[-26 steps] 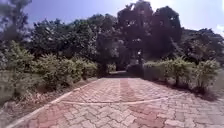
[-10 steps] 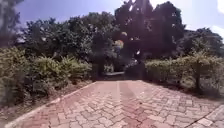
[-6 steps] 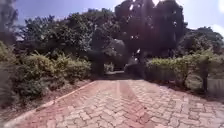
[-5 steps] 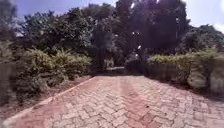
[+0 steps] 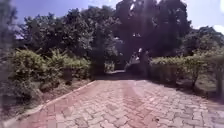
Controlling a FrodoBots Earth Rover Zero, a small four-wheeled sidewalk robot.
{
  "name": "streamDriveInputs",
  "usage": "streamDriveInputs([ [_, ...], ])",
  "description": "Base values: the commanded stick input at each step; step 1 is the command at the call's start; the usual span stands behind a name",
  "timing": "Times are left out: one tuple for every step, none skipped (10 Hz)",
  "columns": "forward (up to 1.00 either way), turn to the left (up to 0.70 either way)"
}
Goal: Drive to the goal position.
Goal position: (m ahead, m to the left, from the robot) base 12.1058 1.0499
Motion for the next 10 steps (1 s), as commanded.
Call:
streamDriveInputs([
  [0.70, 0.00],
  [0.70, 0.00],
  [0.70, 0.00],
  [0.70, -0.13],
  [0.70, -0.32],
  [0.70, -0.35],
  [0.70, -0.35],
  [0.70, 0.00],
  [0.70, 0.00],
  [0.70, 0.00],
])
